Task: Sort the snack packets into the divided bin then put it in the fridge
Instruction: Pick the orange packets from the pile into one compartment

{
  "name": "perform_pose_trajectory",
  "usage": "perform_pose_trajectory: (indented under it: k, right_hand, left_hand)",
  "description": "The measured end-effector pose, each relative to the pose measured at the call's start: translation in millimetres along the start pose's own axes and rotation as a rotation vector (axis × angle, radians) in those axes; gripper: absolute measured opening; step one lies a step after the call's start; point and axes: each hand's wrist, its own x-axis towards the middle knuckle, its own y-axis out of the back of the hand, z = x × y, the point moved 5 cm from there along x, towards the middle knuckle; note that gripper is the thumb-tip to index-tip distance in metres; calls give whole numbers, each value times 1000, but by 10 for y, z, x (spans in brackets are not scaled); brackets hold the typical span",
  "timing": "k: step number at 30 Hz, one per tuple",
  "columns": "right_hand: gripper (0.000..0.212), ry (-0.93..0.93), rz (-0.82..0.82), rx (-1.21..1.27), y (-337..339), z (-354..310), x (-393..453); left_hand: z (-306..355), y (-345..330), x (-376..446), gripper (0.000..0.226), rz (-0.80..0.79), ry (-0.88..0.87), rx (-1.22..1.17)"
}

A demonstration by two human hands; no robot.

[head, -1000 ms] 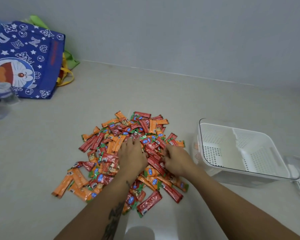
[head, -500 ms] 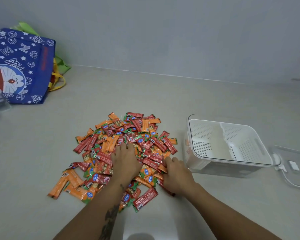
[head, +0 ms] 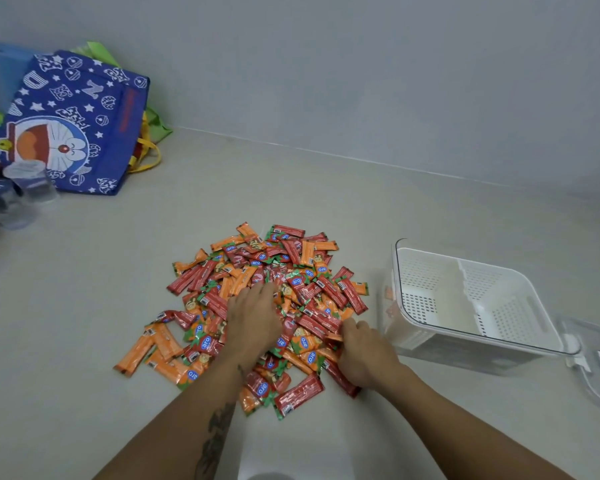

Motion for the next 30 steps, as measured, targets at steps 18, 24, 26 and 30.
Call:
perform_pose_trajectory:
  k: [18,24,26,30]
  right_hand:
    - [24,141,147,235,126,4,-125]
    - [26,226,-98,323,22,-252,-73]
    - [40,178,-123,302,-21,-238,-34]
    - [71,121,-128,268,42,-223,66]
  left_hand:
    - [139,91,-95,40,-88,-138,5]
    - [255,4,-150,28,-307,-134,166]
    - [154,62,-136,22,-270,-100,188]
    - [-10,126,-92,34,-219,-126,157]
